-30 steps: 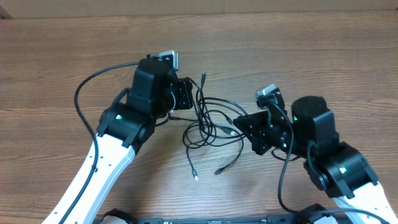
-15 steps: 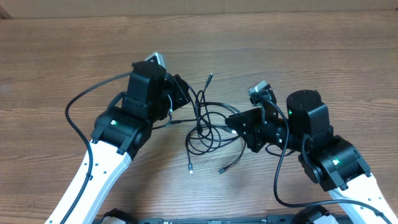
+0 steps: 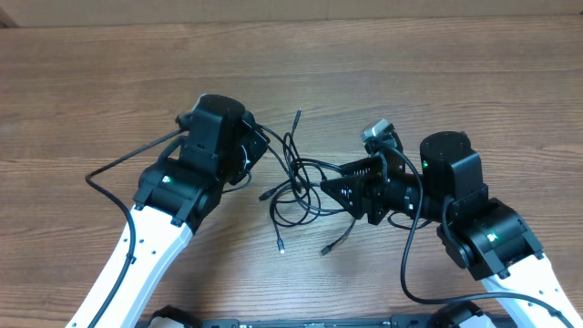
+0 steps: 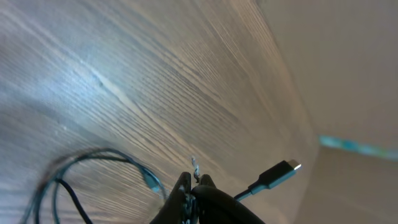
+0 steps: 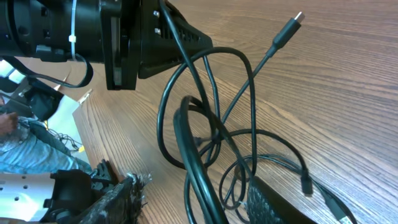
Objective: Untangle cables
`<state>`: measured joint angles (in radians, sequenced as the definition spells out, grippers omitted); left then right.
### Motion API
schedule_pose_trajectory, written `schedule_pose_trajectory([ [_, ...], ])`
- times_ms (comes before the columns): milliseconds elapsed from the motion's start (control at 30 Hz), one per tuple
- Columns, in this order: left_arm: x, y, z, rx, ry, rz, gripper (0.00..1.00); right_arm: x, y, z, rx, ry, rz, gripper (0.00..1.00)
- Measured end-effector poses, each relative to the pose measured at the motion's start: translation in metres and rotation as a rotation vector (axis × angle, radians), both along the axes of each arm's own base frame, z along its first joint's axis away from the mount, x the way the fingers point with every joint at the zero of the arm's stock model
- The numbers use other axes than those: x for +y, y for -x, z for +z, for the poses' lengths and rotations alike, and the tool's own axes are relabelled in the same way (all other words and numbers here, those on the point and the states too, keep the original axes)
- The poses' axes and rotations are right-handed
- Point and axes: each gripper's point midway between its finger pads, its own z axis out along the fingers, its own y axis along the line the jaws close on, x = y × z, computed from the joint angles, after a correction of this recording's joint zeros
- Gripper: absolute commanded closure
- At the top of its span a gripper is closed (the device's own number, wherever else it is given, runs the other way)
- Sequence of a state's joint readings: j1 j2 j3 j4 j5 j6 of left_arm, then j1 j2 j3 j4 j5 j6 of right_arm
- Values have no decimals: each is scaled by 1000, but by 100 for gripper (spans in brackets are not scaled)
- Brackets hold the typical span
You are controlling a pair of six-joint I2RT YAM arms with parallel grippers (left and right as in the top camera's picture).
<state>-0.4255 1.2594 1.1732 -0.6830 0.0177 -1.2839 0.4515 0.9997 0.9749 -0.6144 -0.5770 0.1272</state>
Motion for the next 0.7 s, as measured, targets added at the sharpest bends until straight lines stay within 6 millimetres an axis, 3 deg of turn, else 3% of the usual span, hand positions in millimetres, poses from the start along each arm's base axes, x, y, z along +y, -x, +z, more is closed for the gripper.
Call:
schedule_pose_trajectory([
  [133, -6, 3, 0, 43, 83, 69, 95, 1, 2, 1, 0, -6, 12, 47],
  [333, -32, 15, 1, 78, 160, 77, 96, 8, 5, 5, -27, -16, 46, 48],
  [433, -42, 18, 5, 72, 182, 66, 96, 11, 8, 6, -31, -16, 64, 53],
  [700, -48, 16, 10, 54, 212, 70, 96, 12, 9, 5, -31, -13, 67, 59],
])
